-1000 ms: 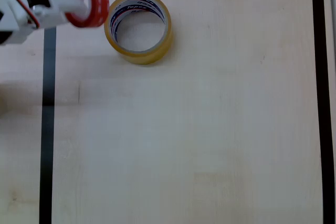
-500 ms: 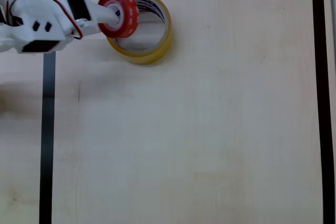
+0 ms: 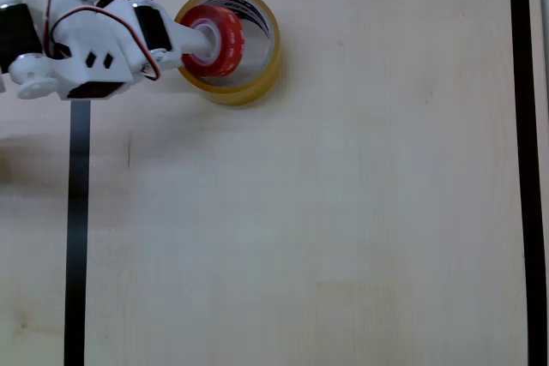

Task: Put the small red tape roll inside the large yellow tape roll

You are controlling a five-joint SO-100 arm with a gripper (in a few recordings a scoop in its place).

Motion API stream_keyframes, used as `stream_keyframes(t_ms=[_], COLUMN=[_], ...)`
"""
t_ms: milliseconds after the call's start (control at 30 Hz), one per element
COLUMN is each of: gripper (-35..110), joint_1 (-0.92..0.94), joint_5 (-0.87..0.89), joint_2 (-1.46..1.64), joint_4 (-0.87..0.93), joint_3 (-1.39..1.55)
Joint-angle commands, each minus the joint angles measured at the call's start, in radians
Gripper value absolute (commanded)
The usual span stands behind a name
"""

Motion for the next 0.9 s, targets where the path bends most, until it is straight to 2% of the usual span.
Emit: stream_keyframes(t_ms=[0, 267, 467, 667, 867], gripper=[6, 14, 14, 9, 1], joint_1=[0.021, 0.028, 0.035, 0.115, 0.179], joint_5=[0.017, 0.017, 0.017, 0.017, 0.017], joint_2=[-0.031, -0.038, 0.002, 0.36, 0.63], joint_4=[-0.008, -0.011, -0.011, -0.003, 0.11], joint_3=[-0.006, 0.0, 0.015, 0.063, 0.031])
